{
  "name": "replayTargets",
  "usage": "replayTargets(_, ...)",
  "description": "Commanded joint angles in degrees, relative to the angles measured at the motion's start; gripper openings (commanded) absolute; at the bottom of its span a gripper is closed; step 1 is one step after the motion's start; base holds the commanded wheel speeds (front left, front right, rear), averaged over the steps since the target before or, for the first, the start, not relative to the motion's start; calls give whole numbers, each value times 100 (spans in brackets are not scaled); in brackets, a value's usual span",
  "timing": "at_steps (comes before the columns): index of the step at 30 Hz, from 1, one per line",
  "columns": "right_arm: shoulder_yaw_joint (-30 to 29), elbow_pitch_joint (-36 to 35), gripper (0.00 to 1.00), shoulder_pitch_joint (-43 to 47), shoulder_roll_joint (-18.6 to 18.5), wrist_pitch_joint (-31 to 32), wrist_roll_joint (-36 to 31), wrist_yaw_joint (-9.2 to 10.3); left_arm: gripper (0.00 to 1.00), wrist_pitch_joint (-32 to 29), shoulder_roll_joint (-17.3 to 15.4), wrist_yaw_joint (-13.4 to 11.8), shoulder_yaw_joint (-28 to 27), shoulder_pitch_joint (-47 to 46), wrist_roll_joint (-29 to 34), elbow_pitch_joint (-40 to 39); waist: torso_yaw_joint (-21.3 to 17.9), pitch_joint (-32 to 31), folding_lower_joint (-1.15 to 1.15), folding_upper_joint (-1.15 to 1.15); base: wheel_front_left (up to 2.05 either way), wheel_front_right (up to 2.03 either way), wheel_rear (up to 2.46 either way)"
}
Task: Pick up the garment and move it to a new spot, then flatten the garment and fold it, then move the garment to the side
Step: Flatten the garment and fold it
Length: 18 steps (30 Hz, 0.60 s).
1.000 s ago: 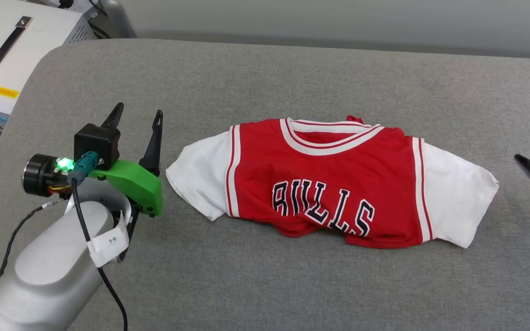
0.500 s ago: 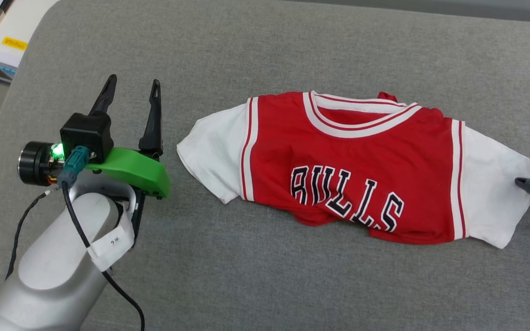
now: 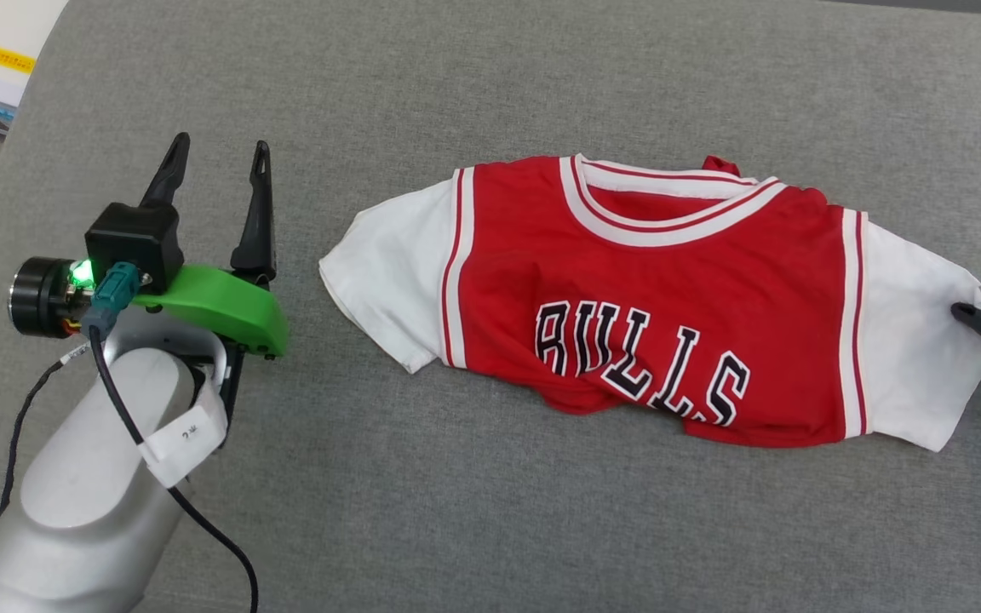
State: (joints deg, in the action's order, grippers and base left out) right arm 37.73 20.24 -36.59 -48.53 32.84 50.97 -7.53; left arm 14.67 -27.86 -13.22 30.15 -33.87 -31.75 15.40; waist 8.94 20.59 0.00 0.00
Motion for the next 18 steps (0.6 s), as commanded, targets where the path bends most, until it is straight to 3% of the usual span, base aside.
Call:
replayTargets(1, 53, 27, 0, -69, 55, -181, 32, 4, 100, 32, -67, 93, -49, -47, 27, 73, -114, -130, 0, 0, 0, 0, 0)
replayTargets(8, 65, -216, 0, -217, -287, -800, 158, 4, 100, -393, -383, 661, 39, -729, 18, 375, -315, -366, 0, 0, 0, 0, 0)
replayTargets(13, 99, -446, 0, -143, -553, -1019, 230, 4, 100, -1324, -528, 1211, 295, -1377, -69, 581, -447, -328, 0, 0, 0, 0, 0)
replayTargets(18, 79, -560, 0, -115, -649, -1176, 247, 4, 100, -2764, -498, 1760, 630, -1959, -412, 873, -586, -189, 0, 0, 0, 0, 0)
